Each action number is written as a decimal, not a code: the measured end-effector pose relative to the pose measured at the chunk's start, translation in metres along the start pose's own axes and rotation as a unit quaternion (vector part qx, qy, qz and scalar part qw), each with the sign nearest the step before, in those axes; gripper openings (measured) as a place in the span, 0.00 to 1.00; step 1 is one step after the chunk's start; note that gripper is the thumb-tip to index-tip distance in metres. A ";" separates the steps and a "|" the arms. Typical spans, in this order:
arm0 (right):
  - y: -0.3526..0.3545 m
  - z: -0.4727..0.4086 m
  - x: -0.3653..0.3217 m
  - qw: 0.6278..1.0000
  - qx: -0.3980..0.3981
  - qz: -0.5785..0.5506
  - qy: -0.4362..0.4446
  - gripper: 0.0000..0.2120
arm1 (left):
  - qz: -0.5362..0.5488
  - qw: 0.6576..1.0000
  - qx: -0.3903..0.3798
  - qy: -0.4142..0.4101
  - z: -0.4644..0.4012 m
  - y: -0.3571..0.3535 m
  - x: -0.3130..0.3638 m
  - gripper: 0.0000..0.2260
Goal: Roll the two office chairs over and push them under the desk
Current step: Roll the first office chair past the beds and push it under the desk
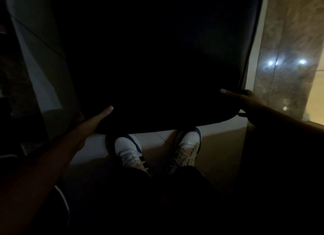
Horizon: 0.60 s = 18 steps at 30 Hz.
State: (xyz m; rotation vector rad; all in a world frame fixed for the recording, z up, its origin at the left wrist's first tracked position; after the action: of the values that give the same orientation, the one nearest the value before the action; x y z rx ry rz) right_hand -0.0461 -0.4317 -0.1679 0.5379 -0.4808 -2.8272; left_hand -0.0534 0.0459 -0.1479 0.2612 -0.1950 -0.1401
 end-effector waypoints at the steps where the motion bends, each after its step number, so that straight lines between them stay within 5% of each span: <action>1: 0.002 0.010 -0.005 1.000 0.002 -0.011 0.013 0.18 | -0.013 1.000 0.016 -0.006 0.013 0.003 0.003 0.57; 3: 0.007 0.032 -0.017 0.999 -0.001 -0.041 0.019 0.15 | -0.035 0.998 0.052 -0.011 0.042 0.012 0.011 0.56; 7: 0.028 0.084 -0.049 0.998 0.041 -0.045 -0.012 0.31 | -0.039 0.993 0.113 -0.012 0.102 0.032 0.029 0.59; 11: 0.062 0.145 -0.087 0.995 0.100 -0.020 -0.012 0.37 | -0.018 0.990 0.136 -0.014 0.173 0.057 0.069 0.64; 18: 0.121 0.282 -0.212 0.991 0.121 0.048 0.025 0.53 | -0.107 0.975 0.193 -0.019 0.327 0.104 0.168 0.59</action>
State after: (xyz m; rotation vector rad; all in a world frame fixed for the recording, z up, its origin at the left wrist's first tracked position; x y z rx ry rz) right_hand 0.0555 -0.4070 0.1905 0.6116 -0.8222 -2.6741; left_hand 0.0525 0.0385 0.2192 0.6672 -0.2323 -0.3227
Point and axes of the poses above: each hand's wrist, its own z-axis away from the middle knuckle, its own y-axis out of the back of the hand, x = y × z, the point moved 1 cm from there along -z, towards the middle knuckle, and after that the axes turned 4 degrees about y, right-handed, at the moved point
